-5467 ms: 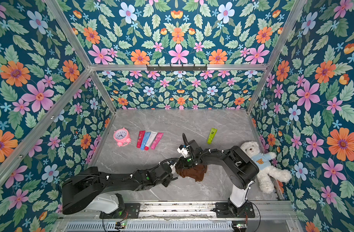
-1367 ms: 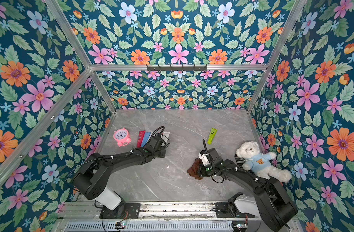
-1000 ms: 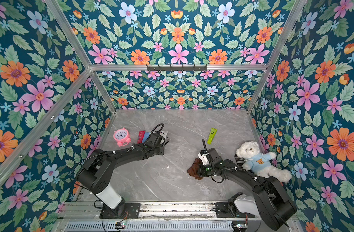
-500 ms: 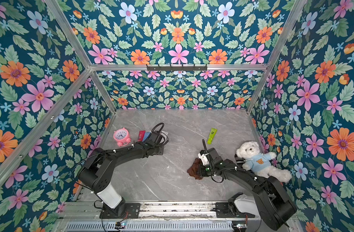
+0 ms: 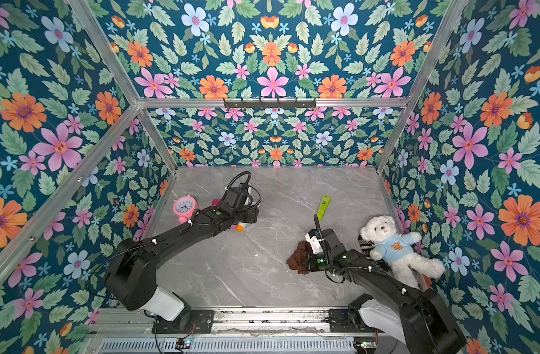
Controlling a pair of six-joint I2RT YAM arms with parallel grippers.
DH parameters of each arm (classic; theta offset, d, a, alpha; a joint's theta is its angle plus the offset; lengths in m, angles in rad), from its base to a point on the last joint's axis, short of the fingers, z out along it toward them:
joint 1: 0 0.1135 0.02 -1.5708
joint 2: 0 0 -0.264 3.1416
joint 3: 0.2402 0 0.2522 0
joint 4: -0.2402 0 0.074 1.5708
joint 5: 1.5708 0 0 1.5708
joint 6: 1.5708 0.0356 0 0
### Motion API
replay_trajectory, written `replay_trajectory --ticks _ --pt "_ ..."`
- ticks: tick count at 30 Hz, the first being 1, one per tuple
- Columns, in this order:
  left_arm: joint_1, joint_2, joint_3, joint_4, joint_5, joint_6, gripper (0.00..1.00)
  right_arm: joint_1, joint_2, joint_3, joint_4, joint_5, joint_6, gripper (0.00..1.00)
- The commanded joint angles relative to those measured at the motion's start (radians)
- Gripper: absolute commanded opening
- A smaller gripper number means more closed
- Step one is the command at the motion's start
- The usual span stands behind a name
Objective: Wipe the surface of the toothpaste tube
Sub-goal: Move the toothpaste to the center of the board.
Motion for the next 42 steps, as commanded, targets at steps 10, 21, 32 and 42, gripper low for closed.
replay_trajectory --ticks 10,21,32,42 --pt "-0.183 0.366 0.269 0.365 0.093 -0.057 0.84 -0.001 -0.298 -0.169 -0.075 -0.047 0.208 0.0" --pt "-0.248 0.674 0.503 0.453 0.154 -0.088 0.89 0.0 -0.335 -0.18 -0.071 -0.076 0.207 0.0" --pt "-0.286 0.855 0.719 0.284 0.074 -0.052 0.76 -0.002 -0.331 -0.177 -0.064 -0.084 0.196 0.0" --pt "-0.298 0.957 0.816 0.188 -0.022 -0.03 0.57 -0.002 -0.34 -0.178 -0.062 -0.087 0.194 0.0"
